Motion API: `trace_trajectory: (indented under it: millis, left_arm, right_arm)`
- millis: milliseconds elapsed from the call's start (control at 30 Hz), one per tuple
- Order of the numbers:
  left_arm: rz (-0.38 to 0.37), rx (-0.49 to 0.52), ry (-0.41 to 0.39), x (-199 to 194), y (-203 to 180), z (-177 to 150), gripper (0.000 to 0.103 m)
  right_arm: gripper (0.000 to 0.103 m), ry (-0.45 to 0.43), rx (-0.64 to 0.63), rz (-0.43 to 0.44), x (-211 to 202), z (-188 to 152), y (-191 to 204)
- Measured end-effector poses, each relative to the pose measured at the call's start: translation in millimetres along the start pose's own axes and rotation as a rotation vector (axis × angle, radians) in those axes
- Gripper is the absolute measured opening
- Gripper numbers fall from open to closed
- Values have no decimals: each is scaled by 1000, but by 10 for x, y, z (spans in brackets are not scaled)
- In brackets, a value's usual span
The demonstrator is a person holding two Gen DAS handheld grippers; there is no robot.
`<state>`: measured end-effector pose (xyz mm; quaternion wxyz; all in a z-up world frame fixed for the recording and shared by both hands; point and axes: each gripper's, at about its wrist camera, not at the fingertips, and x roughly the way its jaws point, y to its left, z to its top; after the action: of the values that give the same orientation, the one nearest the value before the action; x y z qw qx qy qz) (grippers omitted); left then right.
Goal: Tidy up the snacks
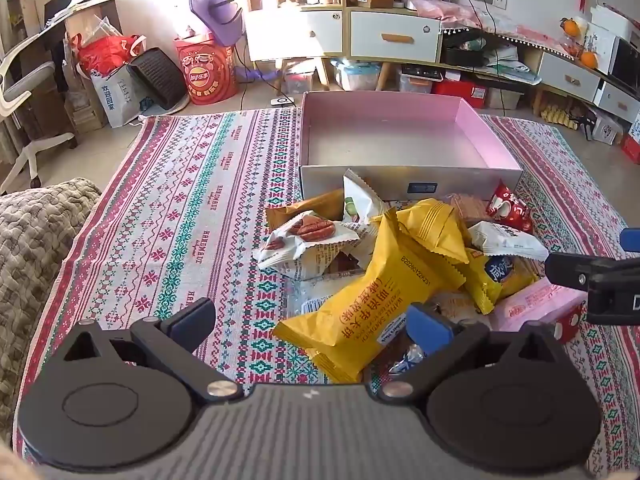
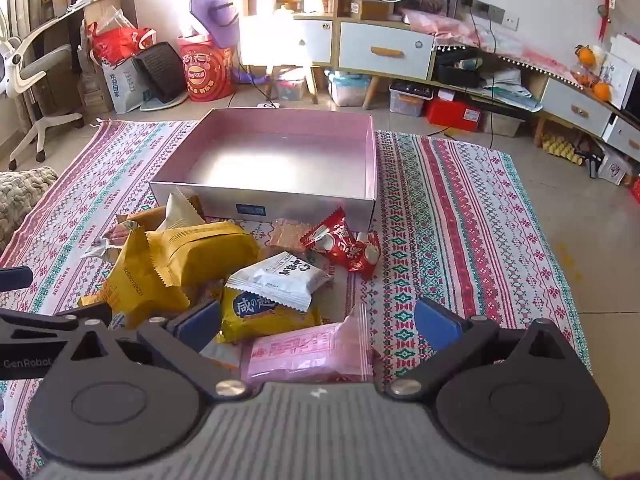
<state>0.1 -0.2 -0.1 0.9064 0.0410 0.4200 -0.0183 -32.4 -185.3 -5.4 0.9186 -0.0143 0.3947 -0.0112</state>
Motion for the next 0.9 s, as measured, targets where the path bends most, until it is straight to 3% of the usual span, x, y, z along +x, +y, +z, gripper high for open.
trace_trajectory:
  millis: [333, 900]
  left_arm:
    - [-2, 6, 6, 64, 5, -116, 103]
    - [-7, -4, 26, 55, 6, -33, 103]
  right_arm:
    - [103, 1, -35, -8, 6, -37, 73]
    - [103, 12, -55, -11, 37, -53, 142]
